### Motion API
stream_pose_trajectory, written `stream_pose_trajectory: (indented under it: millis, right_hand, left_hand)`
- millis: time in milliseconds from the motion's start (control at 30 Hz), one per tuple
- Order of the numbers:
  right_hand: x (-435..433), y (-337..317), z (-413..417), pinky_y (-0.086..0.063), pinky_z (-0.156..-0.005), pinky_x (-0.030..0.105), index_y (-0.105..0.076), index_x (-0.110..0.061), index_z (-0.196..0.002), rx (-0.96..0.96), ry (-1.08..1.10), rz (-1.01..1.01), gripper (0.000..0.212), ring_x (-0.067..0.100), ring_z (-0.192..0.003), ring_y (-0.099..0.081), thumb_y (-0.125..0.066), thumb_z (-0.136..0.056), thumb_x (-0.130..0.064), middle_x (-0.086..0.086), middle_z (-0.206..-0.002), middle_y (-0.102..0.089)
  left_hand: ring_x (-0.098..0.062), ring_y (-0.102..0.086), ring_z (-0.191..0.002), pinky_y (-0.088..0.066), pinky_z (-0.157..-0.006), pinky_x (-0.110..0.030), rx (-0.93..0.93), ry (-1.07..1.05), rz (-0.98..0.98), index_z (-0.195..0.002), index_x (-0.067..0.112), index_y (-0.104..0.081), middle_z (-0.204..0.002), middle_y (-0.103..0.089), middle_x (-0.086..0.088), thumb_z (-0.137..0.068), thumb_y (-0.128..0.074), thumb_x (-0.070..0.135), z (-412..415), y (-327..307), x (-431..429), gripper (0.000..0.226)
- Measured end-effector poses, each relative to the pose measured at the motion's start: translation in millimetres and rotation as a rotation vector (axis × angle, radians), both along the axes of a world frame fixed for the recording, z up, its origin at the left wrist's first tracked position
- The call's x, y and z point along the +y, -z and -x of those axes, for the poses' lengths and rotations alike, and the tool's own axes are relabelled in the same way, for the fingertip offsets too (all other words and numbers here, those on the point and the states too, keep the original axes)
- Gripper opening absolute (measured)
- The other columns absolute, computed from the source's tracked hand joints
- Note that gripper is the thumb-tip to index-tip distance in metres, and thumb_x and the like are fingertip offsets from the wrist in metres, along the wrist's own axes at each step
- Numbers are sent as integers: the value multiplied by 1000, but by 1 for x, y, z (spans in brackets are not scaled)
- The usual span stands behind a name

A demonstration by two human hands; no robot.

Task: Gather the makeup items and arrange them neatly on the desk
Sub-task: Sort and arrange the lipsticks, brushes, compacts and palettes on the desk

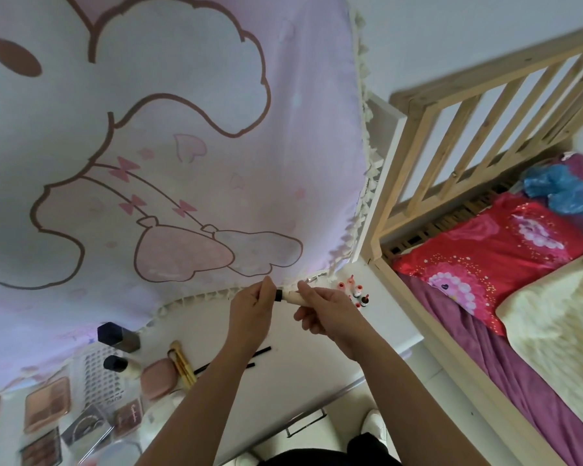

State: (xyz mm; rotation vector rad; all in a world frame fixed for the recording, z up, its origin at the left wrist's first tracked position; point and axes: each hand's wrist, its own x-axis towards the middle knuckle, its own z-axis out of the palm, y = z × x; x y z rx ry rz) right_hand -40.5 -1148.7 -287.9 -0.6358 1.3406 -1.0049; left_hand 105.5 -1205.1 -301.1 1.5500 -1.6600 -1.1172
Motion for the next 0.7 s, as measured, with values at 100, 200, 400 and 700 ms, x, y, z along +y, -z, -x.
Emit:
stream_pose_trajectory:
  millis: [100,200,400,700]
  right_hand:
    - [3,5,6,-46,-67,23,-75,-16,-106,-7,34,44,26,10,-68,-56,-62,-96,-37,4,-81,-69]
    - [6,8,18,-45,-68,24,-76,-15,-105,-20,93,37,22,10,-70,-56,-65,-95,-31,4,-83,-68]
    - [11,13,36,-49,-74,23,-77,-17,-109,-145,258,28,36,11,-79,-59,-76,-80,-38,-1,-94,-68]
    - [31,45,65,-59,-81,27,-66,6,-114,-405,476,-43,29,24,-103,-71,-60,-98,-18,13,-111,-71]
  left_hand:
    - [-8,-24,-48,-20,-50,-25,17,-24,-6,-61,8,-42,-51,-26,7,-102,-43,30,-3,1,0,46]
    - [-9,-23,-49,-20,-52,-27,44,-52,-8,-61,10,-38,-55,-26,-1,-102,-42,33,-8,1,-1,47]
    - [-13,-35,-56,-30,-57,-30,268,-104,-158,-71,6,-59,-59,-44,2,-100,-46,46,-12,8,-4,51]
    - [-11,-60,-75,-53,-69,-22,843,-104,-652,-110,0,-69,-95,-70,-8,-86,-66,13,18,39,13,27]
